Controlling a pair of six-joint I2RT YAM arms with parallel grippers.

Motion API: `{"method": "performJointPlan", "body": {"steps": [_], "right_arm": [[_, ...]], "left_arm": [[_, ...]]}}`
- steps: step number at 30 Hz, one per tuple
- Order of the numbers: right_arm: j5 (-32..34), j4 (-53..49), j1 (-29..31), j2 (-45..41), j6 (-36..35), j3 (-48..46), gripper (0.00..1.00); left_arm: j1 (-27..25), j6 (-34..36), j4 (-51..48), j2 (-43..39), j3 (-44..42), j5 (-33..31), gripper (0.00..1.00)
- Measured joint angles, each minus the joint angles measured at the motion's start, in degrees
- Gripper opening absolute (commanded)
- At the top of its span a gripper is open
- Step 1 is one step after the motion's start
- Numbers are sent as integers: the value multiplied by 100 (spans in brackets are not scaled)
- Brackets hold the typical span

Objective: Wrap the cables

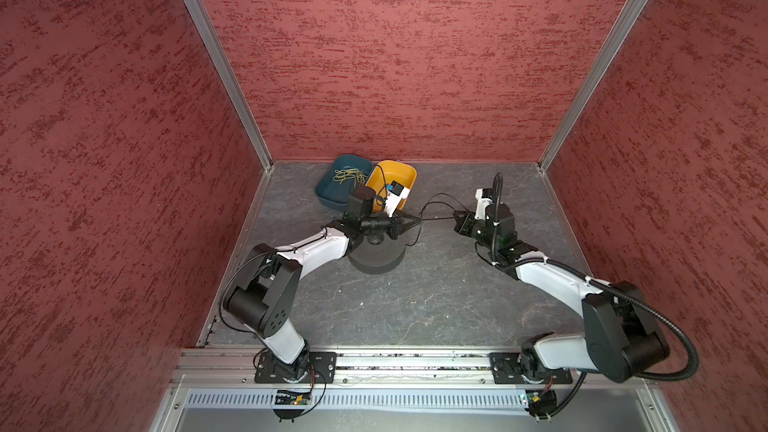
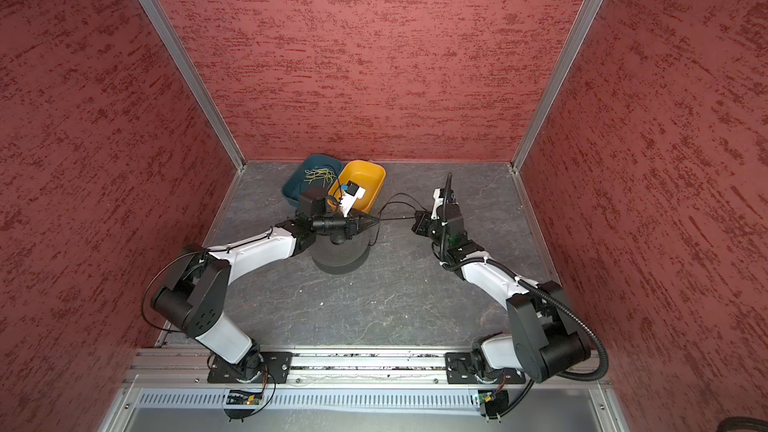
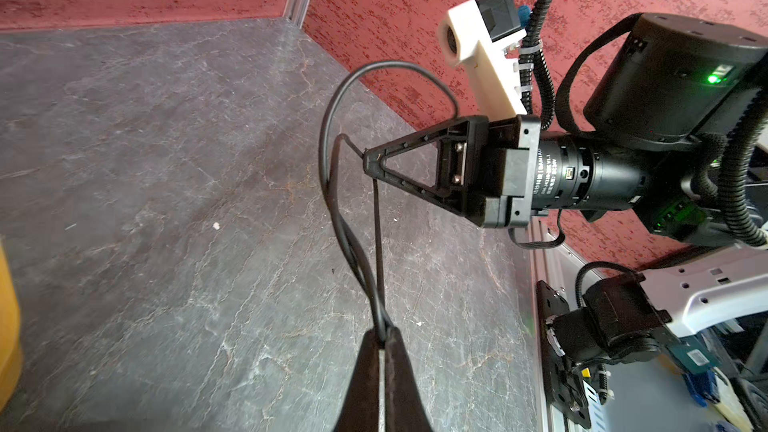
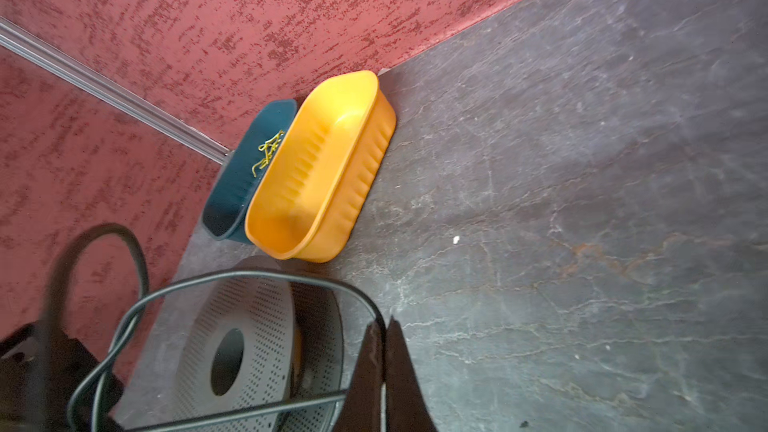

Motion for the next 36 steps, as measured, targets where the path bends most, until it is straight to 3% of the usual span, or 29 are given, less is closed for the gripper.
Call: {"method": "performJointPlan", "body": {"steps": [2,8,15,16,18,21,30,36], "right_arm": [[-33,-33,-85,39,155,24,0],[789,-546,-1174,562,490,26,0],[721,-535,-1239,802,586,26,0],[660,-444,-1239,798,575,9,0],[533,-221,-1241,763,479,-83,0],[284,57,-1239,627,282,-319,0],[-310,658,-1102,-153,-352,-881,0],[-457,938,-896,-584,-632,-1091,0]], "left_arm": [[-17,11,-13,-166,-153,-184,0],[85,55,72,-922,-553,-850,0],[2,59,164,-931,-612,-1043,0],[-2,61,160,-850,-575,-1012,0],[-2,92,85,-623,-409,-876,13],[0,170,-170,-72,142,-568,24],[-4,376,-975,1384,1733,463,33],[-157,752,-1886,2107,2780,791,35]]}}
